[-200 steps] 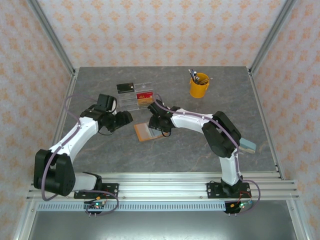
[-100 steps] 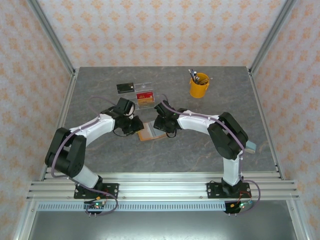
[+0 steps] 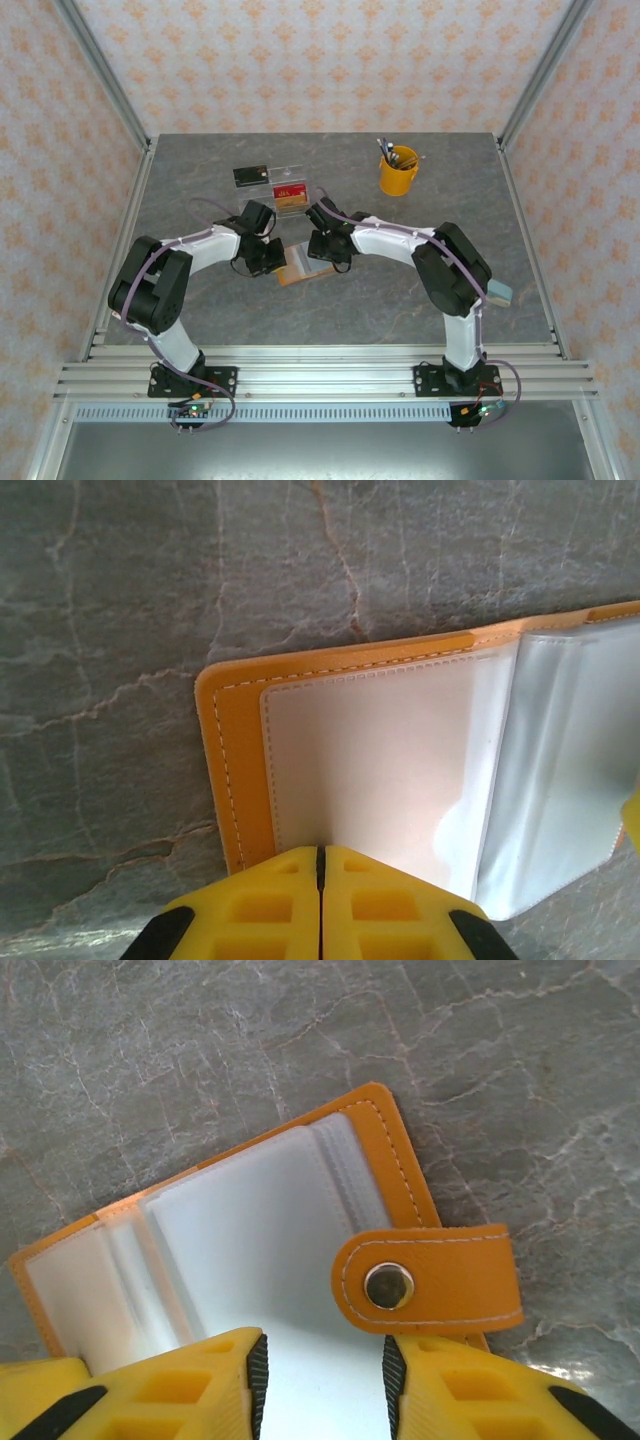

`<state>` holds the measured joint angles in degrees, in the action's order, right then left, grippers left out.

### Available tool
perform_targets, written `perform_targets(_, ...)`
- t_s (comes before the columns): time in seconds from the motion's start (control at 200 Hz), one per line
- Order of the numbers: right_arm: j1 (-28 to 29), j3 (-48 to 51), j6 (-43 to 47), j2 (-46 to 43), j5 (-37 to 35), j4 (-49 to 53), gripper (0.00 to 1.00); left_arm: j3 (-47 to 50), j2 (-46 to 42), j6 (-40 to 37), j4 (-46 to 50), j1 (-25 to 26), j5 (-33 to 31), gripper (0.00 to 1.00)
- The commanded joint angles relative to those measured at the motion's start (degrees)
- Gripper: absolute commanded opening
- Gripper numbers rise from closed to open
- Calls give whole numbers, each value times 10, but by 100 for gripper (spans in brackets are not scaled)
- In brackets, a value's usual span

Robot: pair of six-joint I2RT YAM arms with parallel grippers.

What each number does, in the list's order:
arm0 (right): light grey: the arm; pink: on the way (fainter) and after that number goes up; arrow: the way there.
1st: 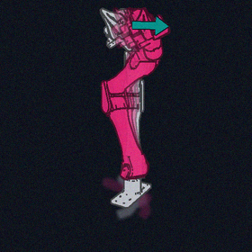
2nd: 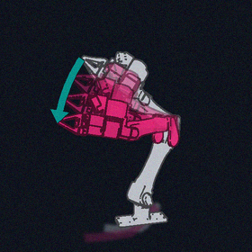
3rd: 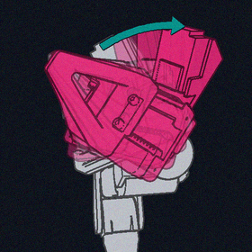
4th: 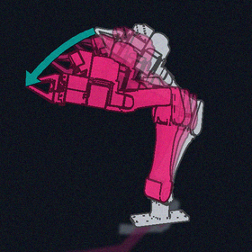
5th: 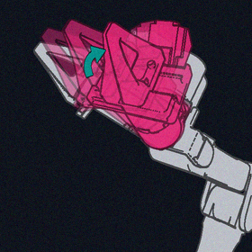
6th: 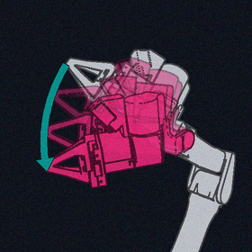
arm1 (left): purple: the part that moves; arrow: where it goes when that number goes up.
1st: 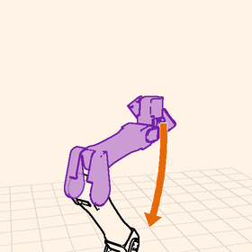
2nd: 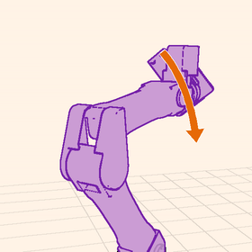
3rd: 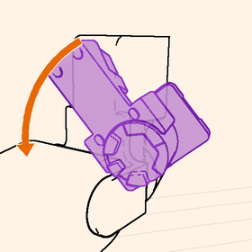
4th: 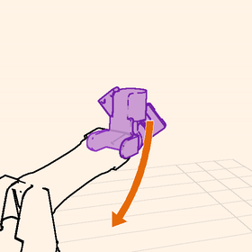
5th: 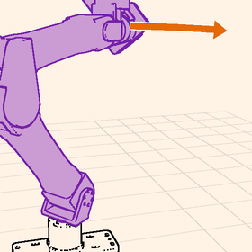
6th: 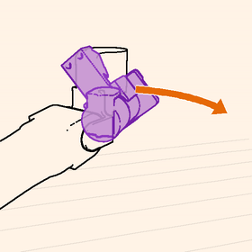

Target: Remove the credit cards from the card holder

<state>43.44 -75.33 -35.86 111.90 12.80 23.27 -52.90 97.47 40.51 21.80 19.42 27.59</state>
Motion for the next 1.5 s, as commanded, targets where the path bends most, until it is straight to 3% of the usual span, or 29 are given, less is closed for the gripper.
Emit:
perform_targets(0.0,0,-12,20,10,21,-2,34,-10,15,-13,41,3,-41,8)
perform_targets(0.3,0,1,36,3,-17,26,42,-17,25,-21,42,3,-54,6)
perform_targets(0.545,10,-16,52,34,82,2,43,-13,33,-20,34,3,-47,5)
perform_targets(0.841,6,-4,1,34,189,-114,44,-11,19,-26,33,3,-46,4)
perform_targets(1.136,-6,27,-37,4,214,-173,44,-28,-21,-36,51,2,-41,4)
perform_targets(1.366,-6,24,-67,26,265,-220,44,-20,-98,-17,84,-12,-132,4)
perform_targets(1.496,-6,13,-74,36,293,-239,44,2,-127,-4,78,-39,-131,4)
